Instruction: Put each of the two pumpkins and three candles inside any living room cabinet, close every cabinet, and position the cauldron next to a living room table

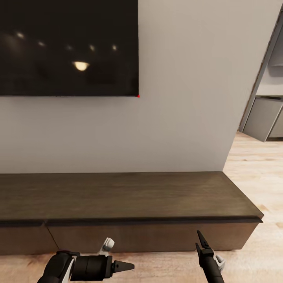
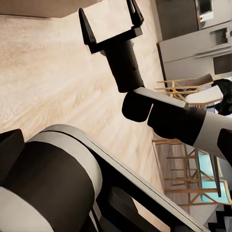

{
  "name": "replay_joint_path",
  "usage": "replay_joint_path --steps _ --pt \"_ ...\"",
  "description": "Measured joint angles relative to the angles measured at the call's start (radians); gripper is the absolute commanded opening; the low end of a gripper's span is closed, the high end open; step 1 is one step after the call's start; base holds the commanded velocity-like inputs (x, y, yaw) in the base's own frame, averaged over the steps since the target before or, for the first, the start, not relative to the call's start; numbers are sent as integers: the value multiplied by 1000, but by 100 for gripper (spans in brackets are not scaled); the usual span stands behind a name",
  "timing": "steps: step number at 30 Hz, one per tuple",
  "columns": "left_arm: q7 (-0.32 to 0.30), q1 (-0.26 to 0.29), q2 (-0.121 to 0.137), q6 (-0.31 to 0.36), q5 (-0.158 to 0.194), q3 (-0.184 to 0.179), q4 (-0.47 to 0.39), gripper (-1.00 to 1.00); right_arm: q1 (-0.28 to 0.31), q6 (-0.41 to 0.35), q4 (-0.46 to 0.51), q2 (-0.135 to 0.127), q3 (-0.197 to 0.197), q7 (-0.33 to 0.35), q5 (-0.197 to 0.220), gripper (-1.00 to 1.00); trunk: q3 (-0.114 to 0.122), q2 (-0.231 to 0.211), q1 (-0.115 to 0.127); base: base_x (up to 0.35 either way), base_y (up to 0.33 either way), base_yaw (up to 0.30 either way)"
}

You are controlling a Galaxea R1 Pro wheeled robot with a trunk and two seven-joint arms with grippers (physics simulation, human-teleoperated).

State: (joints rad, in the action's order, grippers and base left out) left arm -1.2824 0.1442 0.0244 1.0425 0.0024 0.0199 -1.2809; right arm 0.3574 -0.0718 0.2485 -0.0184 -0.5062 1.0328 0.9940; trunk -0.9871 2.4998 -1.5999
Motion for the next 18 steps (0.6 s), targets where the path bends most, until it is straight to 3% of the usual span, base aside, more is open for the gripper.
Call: replay_joint_path --steps 4,18 --pt "0 0 0 -1 1 0 0 100 0 0 0 1 0 0 0 100 0 0 0 230 0 0" --pt "0 0 -3 -1 -5 -1 0 100 0 1 0 2 0 0 0 100 0 0 0 73 0 0"
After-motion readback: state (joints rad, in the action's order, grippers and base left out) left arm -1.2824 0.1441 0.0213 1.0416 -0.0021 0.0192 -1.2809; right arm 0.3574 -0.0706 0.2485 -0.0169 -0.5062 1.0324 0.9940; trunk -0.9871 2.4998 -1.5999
